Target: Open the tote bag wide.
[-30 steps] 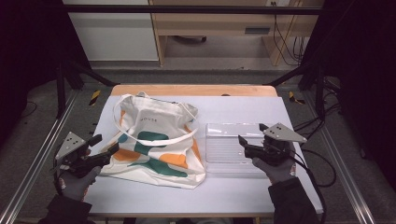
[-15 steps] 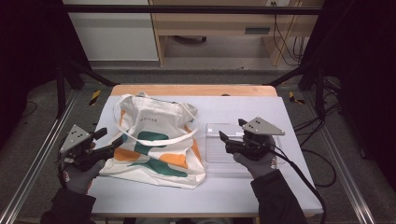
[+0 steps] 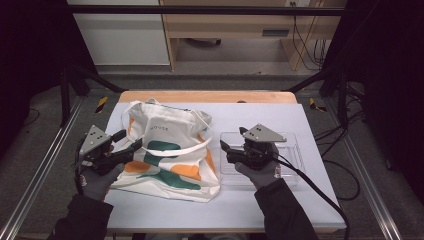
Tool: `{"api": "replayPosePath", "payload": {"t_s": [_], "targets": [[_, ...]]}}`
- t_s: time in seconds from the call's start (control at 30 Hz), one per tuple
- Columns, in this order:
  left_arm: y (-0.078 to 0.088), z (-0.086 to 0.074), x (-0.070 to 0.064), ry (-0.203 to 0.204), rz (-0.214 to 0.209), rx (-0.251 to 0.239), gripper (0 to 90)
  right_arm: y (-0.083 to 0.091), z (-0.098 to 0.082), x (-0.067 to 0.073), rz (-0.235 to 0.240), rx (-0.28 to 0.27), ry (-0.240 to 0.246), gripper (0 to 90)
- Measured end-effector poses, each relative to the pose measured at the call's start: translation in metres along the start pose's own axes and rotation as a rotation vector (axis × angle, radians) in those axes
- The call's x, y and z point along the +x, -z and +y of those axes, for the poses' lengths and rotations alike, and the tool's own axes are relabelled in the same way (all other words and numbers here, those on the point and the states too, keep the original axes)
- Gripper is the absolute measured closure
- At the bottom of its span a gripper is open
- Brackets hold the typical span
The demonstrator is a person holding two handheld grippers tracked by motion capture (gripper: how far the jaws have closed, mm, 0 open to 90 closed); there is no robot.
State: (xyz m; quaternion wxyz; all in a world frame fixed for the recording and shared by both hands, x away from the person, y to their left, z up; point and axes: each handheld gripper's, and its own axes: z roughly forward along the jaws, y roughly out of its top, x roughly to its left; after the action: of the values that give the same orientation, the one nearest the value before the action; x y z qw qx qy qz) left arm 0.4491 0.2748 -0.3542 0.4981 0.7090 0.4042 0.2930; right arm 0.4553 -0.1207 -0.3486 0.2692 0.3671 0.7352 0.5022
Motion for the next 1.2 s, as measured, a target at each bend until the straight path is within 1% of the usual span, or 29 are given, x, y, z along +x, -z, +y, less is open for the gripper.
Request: {"api": "replayPosePath", "payload": {"t_s": [0.1,0.13,0.17,0.2,0.23,0.3,0.33,0.4,0.5,0.53,0.57,0.6,0.67,0.7,0.87,0.97,1.0,1.07,1.1,1.2], "targets": [[-0.008,0.002,-0.003,0.000,0.000,0.009,36.9,-0.004,0.000,0.003,0.010,0.002,0.001,26.6],[-0.008,0.002,-0.003,0.000,0.000,0.009,37.8,-0.004,0.000,0.003,0.010,0.002,0.001,26.6],[-0.014,0.004,-0.004,-0.001,0.002,0.013,38.5,-0.007,0.000,0.005,0.013,0.005,-0.001,27.0],[-0.014,0.004,-0.004,-0.001,0.002,0.013,39.2,-0.007,0.000,0.005,0.013,0.005,-0.001,27.0],[-0.019,0.005,-0.006,-0.005,0.009,0.017,40.1,-0.010,0.000,0.007,0.019,0.010,0.000,27.1],[-0.022,0.005,-0.007,-0.007,0.011,0.020,40.9,-0.012,0.000,0.008,0.021,0.009,-0.002,27.3],[-0.027,0.005,-0.009,-0.015,0.020,0.030,42.4,-0.014,-0.001,0.010,0.027,0.013,-0.005,27.3],[-0.032,0.003,-0.010,-0.020,0.027,0.040,44.2,-0.016,-0.002,0.010,0.029,0.017,-0.006,27.4],[-0.036,0.002,-0.010,-0.016,0.030,0.044,48.0,-0.017,-0.003,0.010,0.029,0.017,-0.001,27.6],[-0.039,0.000,-0.010,-0.012,0.035,0.055,49.8,-0.018,-0.003,0.011,0.031,0.019,-0.002,27.7],[-0.039,0.000,-0.010,-0.012,0.035,0.055,51.6,-0.018,-0.003,0.011,0.034,0.018,0.000,27.8],[-0.041,-0.002,-0.009,-0.014,0.042,0.067,53.8,-0.019,-0.004,0.011,0.036,0.016,0.001,27.9],[-0.041,-0.002,-0.009,-0.013,0.043,0.068,58.4,-0.021,-0.004,0.011,0.037,0.020,0.002,28.2],[-0.041,-0.003,-0.008,-0.006,0.045,0.065,61.0,-0.022,-0.004,0.012,0.039,0.021,-0.002,28.4],[-0.042,-0.005,-0.006,0.000,0.043,0.072,70.2,-0.028,-0.003,0.017,0.045,0.031,0.012,28.6],[-0.043,-0.006,-0.005,0.004,0.041,0.083,75.6,-0.031,-0.002,0.019,0.051,0.033,0.011,28.7],[-0.043,-0.006,-0.006,0.005,0.040,0.087,77.4,-0.035,-0.001,0.021,0.057,0.027,0.006,29.1],[-0.043,-0.007,-0.007,-0.002,0.038,0.090,80.8,-0.039,-0.001,0.021,0.064,0.029,-0.008,29.3],[-0.042,-0.007,-0.007,-0.003,0.036,0.091,83.3,-0.040,-0.001,0.022,0.063,0.035,-0.003,29.3],[-0.041,-0.009,-0.008,-0.003,0.029,0.094,86.0,-0.044,0.000,0.025,0.066,0.035,0.004,29.6]]}}
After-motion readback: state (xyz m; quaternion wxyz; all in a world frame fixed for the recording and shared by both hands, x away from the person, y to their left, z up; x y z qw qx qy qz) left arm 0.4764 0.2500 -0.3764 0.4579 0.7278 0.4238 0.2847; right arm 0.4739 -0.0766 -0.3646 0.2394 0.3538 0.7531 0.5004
